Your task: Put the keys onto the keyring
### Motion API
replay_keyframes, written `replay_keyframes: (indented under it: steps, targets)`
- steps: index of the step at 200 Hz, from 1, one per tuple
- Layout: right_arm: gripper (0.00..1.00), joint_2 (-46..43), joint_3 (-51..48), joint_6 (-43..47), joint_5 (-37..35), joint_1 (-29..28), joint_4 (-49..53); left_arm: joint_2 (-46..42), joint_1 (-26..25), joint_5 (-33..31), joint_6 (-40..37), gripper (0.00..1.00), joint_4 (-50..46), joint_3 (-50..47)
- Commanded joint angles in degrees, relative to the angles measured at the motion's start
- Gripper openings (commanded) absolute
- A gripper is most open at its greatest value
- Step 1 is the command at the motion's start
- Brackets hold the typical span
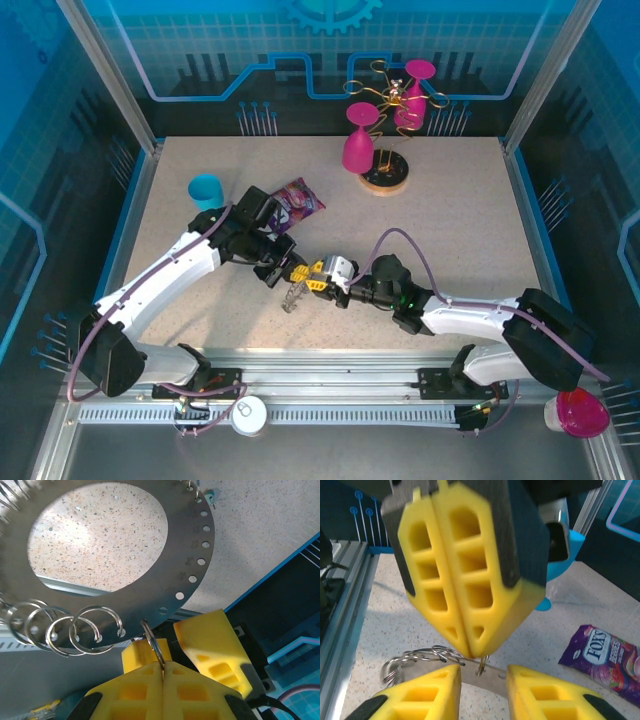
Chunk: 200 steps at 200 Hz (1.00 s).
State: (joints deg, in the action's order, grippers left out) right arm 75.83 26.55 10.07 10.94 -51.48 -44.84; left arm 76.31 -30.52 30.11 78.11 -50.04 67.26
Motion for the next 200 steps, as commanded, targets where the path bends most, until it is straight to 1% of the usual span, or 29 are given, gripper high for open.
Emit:
replay_keyframes:
  steps: [1, 28, 53, 64, 78, 98, 110, 113, 119, 123, 128, 132, 139, 158, 180, 200]
  targets:
    - [0.27, 1.0, -0.1, -0.6, 0.8, -0.8, -4.0, -1.7, 0.4, 3.4, 1.7, 0.00, 1.0, -0.5]
    - [0.23, 1.7, 0.5, -0.7, 0.8, -0.8, -4.3, -1.9, 0.3, 3.7, 2.1, 0.00, 1.2, -0.6]
    - [0.22, 2.1, 0.6, -0.6, 0.7, -0.8, -4.7, -2.3, 0.3, 4.1, 2.9, 0.00, 2.1, -1.3]
    - [0.20, 2.3, 0.7, -0.6, 0.5, -0.8, -4.9, -2.4, 0.3, 4.2, 3.2, 0.00, 2.4, -1.6]
    - [0.14, 2.2, 0.8, -0.6, 0.3, -0.8, -4.9, -2.6, 0.3, 4.4, 3.5, 0.00, 2.7, -1.9]
    - [0.00, 2.0, 0.9, -0.4, 0.3, -0.8, -4.4, -3.0, 0.3, 4.4, 3.7, 0.00, 3.4, -2.2]
    - [0.00, 1.7, 0.8, -0.5, 0.5, -0.6, -3.8, -3.6, 0.6, 4.0, 3.6, 0.00, 5.6, -3.1]
    - [0.00, 1.5, 0.7, -0.6, 0.6, -0.5, -3.6, -3.8, 0.8, 3.9, 3.4, 0.04, 6.5, -3.3]
    - [0.00, 1.2, 0.6, -0.7, 1.0, -0.2, -3.2, -4.3, 1.3, 3.5, 2.6, 0.17, 8.0, -3.7]
    - [0.00, 1.0, 0.5, -0.8, 1.4, 0.1, -2.8, -4.7, 1.6, 2.9, 1.8, 0.30, 8.8, -3.8]
    - [0.00, 0.5, 0.4, -1.0, 1.8, 0.6, -2.3, -5.2, 2.1, 1.8, 0.6, 0.42, 9.6, -3.8]
    - [0.00, 0.2, 0.4, -1.1, 2.3, 0.9, -1.8, -5.7, 2.4, 0.7, -0.5, 0.50, 10.0, -3.6]
    - [0.00, -0.7, 0.5, -1.3, 3.4, 1.7, -0.4, -6.7, 2.9, -1.9, -3.4, 0.57, 10.5, -3.0]
    - [0.00, -3.3, 1.9, -1.3, 8.0, 4.5, 5.8, -9.5, 3.5, -10.4, -16.0, 0.68, 12.6, -1.1]
    - [0.00, -6.1, 4.3, -0.7, 14.0, 7.4, 14.8, -13.2, 3.5, -17.7, -33.8, 0.68, 18.4, -1.9]
    - [0.00, -7.8, 7.7, 0.3, 20.1, 9.7, 24.1, -16.5, 3.4, -20.0, -52.0, 0.66, 25.5, -6.6]
